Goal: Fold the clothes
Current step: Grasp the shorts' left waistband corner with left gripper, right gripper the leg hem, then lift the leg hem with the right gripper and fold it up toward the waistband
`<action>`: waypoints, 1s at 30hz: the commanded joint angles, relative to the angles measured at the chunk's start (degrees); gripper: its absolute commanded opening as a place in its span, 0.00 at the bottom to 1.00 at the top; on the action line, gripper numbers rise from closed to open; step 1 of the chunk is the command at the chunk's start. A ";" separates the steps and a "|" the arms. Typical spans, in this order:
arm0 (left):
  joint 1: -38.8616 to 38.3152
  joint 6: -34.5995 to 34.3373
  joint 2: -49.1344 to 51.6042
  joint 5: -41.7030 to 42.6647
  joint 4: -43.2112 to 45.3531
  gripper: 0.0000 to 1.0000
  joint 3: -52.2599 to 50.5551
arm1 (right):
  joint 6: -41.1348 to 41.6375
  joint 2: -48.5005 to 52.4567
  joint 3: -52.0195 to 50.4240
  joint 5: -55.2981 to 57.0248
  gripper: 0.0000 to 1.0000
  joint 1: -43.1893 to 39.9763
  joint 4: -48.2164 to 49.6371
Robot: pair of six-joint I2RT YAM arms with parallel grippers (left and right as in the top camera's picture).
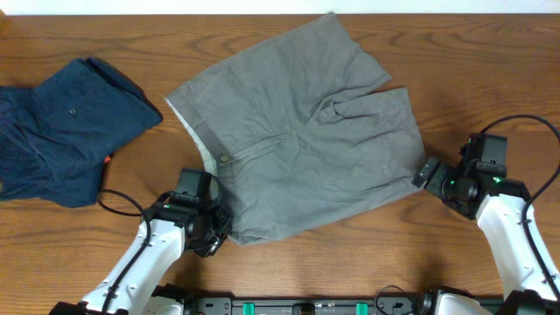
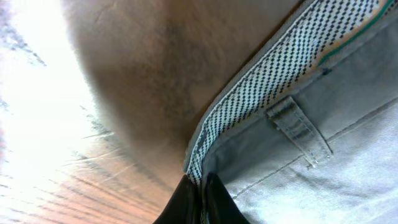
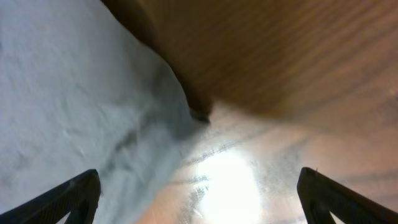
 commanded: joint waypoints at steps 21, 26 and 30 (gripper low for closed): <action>-0.13 4.28 -1.07 0.20 -0.92 0.06 -0.15 | 8.11 16.33 0.15 -6.95 0.34 0.55 13.46; -0.13 4.28 -1.07 0.20 -0.76 0.06 -0.15 | 8.63 16.22 0.17 -6.91 0.46 -0.31 11.93; -0.13 4.28 -1.07 0.20 -0.57 0.06 -0.15 | 8.66 15.78 0.17 -4.66 0.57 -1.84 9.01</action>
